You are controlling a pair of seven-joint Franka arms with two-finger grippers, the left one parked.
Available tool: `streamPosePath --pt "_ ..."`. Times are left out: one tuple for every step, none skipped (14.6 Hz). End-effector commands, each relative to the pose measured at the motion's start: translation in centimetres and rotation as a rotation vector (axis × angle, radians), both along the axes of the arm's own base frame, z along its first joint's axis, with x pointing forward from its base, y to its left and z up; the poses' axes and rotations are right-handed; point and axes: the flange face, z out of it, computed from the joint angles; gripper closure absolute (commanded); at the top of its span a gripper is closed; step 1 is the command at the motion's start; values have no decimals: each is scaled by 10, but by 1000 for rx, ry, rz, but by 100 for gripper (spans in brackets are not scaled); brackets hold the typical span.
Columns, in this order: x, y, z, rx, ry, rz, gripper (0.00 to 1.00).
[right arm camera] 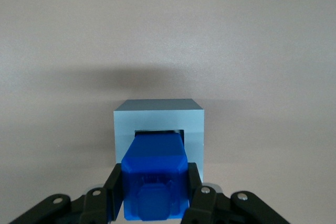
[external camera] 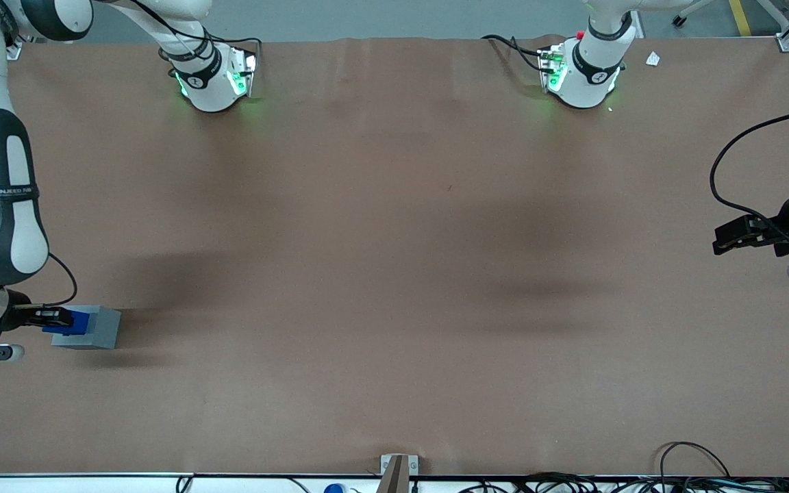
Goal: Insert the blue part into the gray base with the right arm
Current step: 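Lower the blue block into the hole of the gray base, then open the right gripper to release the blue block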
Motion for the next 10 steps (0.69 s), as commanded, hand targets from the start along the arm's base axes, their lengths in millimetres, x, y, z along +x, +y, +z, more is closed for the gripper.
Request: streamPosePath --pt "-2 -6 -4 18 -8 -2 100" --pt "-2 -6 -4 18 -10 -2 100" --pt "-2 -7 -5 18 -10 -2 100" --pt "-2 -8 -9 20 -7 -4 100" --pt "-2 -11 -9 18 -13 -8 100" --pt "-2 -12 -11 18 -18 -10 100" --pt "-2 -12 -13 19 -17 -12 100" --pt "-2 -12 -13 19 -15 -12 100" --pt "-2 -12 -13 25 -18 -16 99" --pt "-2 -12 -13 29 -18 -18 98"
